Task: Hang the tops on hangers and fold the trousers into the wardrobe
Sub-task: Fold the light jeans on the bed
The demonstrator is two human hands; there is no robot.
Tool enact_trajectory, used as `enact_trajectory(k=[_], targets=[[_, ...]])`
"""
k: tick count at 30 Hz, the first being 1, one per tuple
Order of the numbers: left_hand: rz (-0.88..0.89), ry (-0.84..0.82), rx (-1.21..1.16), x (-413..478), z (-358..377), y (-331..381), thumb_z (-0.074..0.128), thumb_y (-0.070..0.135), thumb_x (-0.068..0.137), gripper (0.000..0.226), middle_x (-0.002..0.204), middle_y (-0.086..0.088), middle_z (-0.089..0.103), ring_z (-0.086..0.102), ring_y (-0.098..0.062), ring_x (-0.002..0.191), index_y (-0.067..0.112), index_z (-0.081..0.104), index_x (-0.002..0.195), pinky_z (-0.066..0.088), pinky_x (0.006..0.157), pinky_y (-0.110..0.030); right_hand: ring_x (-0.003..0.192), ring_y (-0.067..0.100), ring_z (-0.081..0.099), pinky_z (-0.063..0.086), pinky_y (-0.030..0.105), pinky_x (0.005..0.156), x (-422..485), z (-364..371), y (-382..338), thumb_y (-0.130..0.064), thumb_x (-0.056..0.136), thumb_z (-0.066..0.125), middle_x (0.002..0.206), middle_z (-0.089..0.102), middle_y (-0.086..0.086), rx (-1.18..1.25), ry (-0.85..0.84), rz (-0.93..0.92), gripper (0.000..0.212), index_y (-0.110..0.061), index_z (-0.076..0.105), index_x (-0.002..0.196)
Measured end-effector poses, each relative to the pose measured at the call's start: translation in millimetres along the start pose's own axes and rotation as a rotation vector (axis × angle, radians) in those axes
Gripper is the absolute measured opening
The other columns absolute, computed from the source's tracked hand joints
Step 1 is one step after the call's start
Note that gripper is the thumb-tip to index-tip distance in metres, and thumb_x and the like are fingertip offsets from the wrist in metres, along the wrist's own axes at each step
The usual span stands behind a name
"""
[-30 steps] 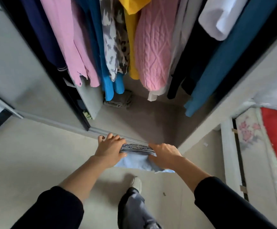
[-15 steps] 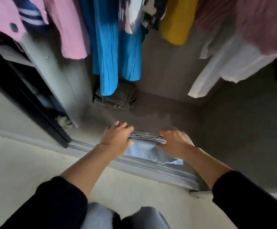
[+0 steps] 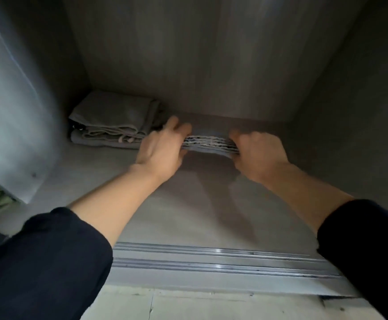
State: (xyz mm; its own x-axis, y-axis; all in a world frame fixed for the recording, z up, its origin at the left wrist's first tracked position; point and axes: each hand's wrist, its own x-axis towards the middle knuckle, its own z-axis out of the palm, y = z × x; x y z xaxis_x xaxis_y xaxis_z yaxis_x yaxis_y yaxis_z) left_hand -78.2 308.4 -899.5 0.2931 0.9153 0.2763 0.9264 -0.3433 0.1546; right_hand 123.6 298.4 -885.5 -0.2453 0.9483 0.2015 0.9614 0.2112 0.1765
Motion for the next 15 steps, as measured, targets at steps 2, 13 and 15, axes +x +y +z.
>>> enact_trajectory(k=[2,13,15], targets=[[-0.021,-0.128,0.013,-17.6,35.4,2.8,0.059,0.02,0.088,0.031,0.124,-0.008,0.043,0.06,-0.042,0.09,0.024,0.051,0.117,0.042,0.063,-0.042,0.097,0.033,0.066,0.047,0.033,0.07,-18.6,36.8,-10.4,-0.024,0.088,0.056,0.105,0.069,0.01,0.002,-0.128,-0.01,0.037,-0.028,0.052,0.124],[-0.079,-0.311,-0.078,-3.3,121.6,-25.6,0.043,0.0,0.092,0.045,0.135,-0.013,0.037,0.054,-0.041,0.11,0.018,0.048,0.133,0.046,0.091,-0.047,0.123,0.033,0.048,0.048,0.04,0.091,-9.7,140.9,-10.1,-0.019,0.092,0.051,0.139,0.048,0.012,0.381,-0.228,0.131,0.05,-0.019,0.04,0.141],[-0.082,-0.289,-0.105,8.4,131.3,-29.4,0.04,-0.002,0.092,0.05,0.137,-0.013,0.034,0.052,-0.04,0.111,0.016,0.042,0.138,0.045,0.093,-0.047,0.133,0.032,0.037,0.041,0.04,0.1,3.7,148.2,-7.7,-0.031,0.094,0.048,0.147,0.036,0.011,0.343,-0.285,0.134,0.064,-0.02,0.021,0.151]])
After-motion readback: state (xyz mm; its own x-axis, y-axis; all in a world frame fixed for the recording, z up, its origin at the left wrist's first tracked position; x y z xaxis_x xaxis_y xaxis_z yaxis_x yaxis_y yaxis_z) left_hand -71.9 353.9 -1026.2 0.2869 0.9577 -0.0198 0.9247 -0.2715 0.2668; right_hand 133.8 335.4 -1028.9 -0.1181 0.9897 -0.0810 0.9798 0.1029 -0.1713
